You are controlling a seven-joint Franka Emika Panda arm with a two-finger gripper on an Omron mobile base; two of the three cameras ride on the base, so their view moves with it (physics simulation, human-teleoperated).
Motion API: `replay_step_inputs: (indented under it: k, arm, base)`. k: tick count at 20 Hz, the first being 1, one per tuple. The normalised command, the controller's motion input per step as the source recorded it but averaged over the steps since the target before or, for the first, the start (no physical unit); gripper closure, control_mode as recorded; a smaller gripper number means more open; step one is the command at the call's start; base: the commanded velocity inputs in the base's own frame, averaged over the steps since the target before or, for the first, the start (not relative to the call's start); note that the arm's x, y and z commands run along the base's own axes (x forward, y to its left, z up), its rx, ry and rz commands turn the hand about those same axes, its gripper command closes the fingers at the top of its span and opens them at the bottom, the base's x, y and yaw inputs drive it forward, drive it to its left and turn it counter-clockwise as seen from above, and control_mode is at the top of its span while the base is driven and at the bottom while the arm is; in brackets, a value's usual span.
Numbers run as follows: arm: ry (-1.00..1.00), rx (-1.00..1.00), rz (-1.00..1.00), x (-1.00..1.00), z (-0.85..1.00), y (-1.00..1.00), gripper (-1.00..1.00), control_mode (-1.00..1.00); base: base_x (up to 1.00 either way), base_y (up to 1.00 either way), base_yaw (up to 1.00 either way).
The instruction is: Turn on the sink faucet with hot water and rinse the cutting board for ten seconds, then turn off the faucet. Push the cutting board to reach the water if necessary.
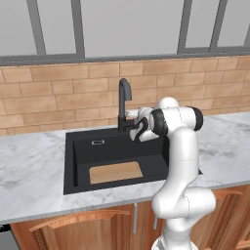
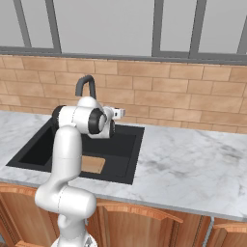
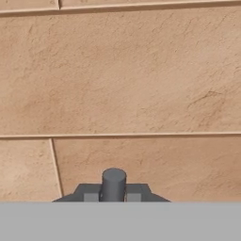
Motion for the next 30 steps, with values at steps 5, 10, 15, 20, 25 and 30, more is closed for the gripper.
replay_step_inputs:
  k: [5, 10, 15, 20, 25, 30]
  arm:
    - [0.00, 0.00, 0.00, 0.00, 0.00, -0.01, 1.00, -1.00]
    - [0.00, 0.00, 0.00, 0.00, 0.00, -0.07, 1.00, -1.00]
    - [0.00, 0.00, 0.00, 0.00, 0.00, -0.41, 1.00, -1.00]
    - [0.00, 0.00, 0.00, 0.00, 0.00, -0.33, 1.00, -1.00]
    - [0.00, 0.00, 0.00, 0.00, 0.00, -0.11, 1.00, -1.00]
    - [0.00, 0.00, 0.00, 0.00, 0.00, -0.09, 1.00, -1.00]
  base:
    - [0.00, 0.00, 0.00]
    - [0.00, 0.00, 0.00]
    - [0.00, 0.00, 0.00]
    - [0.00, 0.00, 0.00]
    - [0.00, 0.00, 0.00]
    - [0.00, 0.00, 0.00]
